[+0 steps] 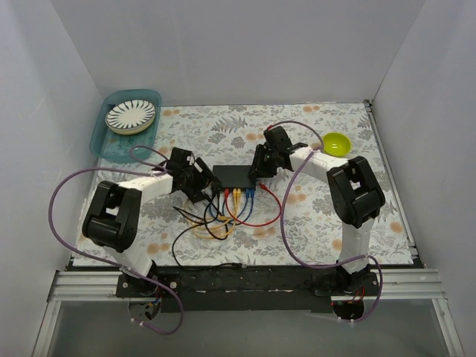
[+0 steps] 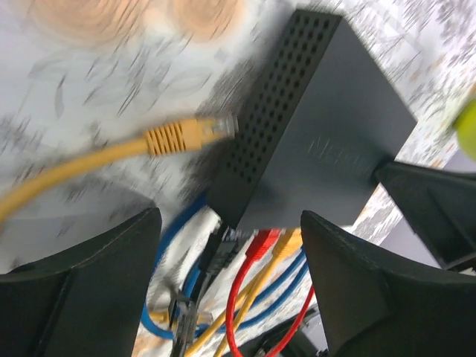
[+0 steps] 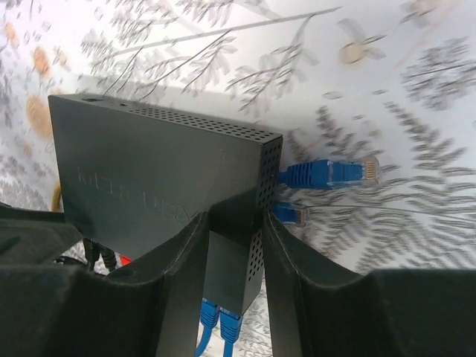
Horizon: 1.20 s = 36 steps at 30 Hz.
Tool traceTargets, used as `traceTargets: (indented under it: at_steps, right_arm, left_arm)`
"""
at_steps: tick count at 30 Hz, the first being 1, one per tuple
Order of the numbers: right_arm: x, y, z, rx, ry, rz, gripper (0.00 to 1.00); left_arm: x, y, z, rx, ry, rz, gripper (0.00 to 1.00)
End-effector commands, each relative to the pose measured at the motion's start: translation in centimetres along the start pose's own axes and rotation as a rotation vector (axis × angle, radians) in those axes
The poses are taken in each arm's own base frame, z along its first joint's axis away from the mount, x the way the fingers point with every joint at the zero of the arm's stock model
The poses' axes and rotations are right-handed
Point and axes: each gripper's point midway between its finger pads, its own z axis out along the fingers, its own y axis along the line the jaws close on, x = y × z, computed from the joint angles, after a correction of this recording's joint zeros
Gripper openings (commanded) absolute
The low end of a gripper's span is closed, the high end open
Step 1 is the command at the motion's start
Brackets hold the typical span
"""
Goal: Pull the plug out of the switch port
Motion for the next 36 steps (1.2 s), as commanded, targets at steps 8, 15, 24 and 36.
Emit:
traceTargets:
  at_steps: [8, 15, 24, 36]
  right_arm:
    - [3.0, 0.8, -2.7, 0.033, 0.010, -0.033, 0.52]
    - [0.8, 1.3, -10.4, 0.025, -0.121, -0.104, 0.75]
    - [7.6, 1.9, -10.2, -0.272, -0.089, -0.025, 0.65]
    - [8.3, 3.8, -7.1, -0.316, -0.079, -0.004, 0.54]
  left_arm:
    - [-0.6, 0.5, -6.2, -0.045, -0.143, 0.052, 0.79]
    - [-3.7, -3.7, -10.4, 0.007, -0.287, 0.118, 0.98]
    - [0.1, -5.2, -7.7, 0.159, -0.088, 0.178, 0.98]
    - [-0.3, -6.1, -4.5, 0.190, -0.026, 0.280, 0.79]
